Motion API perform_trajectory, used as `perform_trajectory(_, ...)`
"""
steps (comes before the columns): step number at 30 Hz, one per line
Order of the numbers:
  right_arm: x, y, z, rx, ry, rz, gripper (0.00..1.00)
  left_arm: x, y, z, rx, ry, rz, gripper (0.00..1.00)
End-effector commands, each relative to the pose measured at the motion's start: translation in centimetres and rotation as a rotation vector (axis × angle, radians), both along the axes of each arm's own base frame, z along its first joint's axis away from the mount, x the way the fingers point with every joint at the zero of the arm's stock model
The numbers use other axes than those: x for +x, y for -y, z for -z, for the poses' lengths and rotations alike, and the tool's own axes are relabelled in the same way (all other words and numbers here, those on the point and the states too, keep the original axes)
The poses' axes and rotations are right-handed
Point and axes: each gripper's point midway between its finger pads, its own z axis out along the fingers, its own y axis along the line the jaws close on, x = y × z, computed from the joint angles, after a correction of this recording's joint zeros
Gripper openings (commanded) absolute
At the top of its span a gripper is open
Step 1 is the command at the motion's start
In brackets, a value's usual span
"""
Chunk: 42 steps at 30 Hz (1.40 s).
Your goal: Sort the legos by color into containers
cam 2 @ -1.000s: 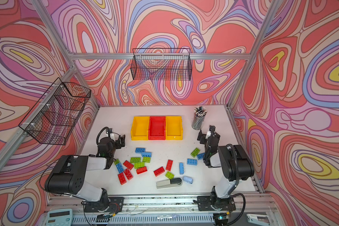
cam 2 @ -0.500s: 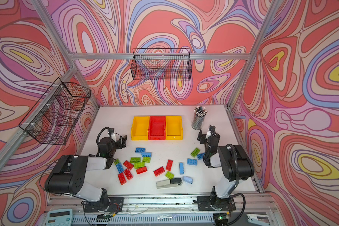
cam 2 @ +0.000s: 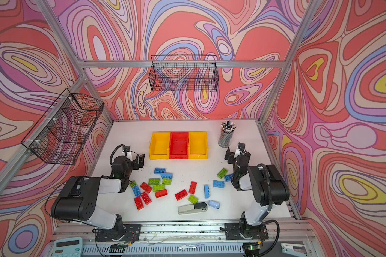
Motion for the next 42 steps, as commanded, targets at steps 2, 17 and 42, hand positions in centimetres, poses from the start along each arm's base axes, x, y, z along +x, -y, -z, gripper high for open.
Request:
perform_trajectory(2,0.5,0.3,-1.8,-0.011,0.022,0.022,0.98,0.5,0.4,-0.8,0.015,0.015,0.032,1.00)
perform_trajectory(17,-0.7,1.0,-1.5,0.131,-0.566,0.195,0.91,0.7,3.3,-11.4,-0.100,-0.085,0.004,1.00)
perform_trajectory(42,-14.9,-3.4,3.9,0.396,-0.964,0.237,0.82,-6.3,25.0,-11.5,-0.209,-0.137,0.465,1.00)
